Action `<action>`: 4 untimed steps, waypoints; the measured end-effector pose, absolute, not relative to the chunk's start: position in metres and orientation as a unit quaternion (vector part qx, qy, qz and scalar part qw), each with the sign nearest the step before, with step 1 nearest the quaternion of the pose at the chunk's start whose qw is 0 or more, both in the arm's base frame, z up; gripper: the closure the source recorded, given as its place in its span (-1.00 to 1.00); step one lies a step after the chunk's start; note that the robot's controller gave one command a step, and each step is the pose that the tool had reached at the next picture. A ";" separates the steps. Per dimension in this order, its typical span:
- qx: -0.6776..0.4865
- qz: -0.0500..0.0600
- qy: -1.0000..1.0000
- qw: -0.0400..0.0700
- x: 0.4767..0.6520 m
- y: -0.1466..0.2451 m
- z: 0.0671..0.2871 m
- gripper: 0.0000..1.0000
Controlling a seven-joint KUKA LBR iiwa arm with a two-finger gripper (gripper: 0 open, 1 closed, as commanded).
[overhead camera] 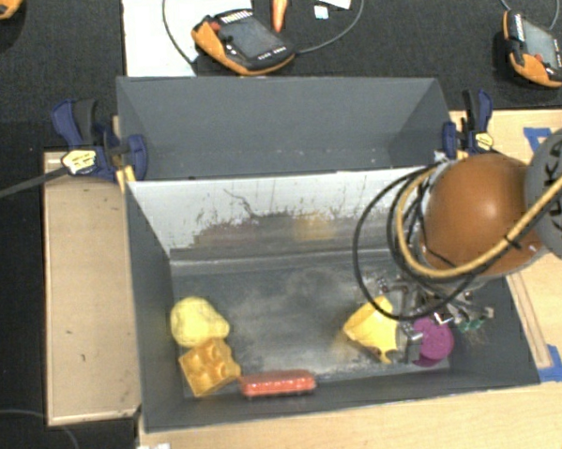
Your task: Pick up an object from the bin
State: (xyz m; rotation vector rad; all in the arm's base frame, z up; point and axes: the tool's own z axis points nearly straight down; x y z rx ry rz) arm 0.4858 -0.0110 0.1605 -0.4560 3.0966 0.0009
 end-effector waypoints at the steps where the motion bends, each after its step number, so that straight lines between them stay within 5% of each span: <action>1: -0.290 0.001 0.957 0.001 0.480 -0.011 0.121 -1.00; 2: -0.130 -0.001 0.991 0.018 0.486 -0.015 0.076 -1.00; 3: -0.353 -0.002 0.935 0.018 0.489 0.008 0.078 1.00; 4: -0.353 -0.002 0.935 0.018 0.489 0.008 0.079 1.00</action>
Offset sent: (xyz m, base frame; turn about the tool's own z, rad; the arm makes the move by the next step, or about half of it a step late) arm -0.0070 -0.0028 -0.0905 0.0285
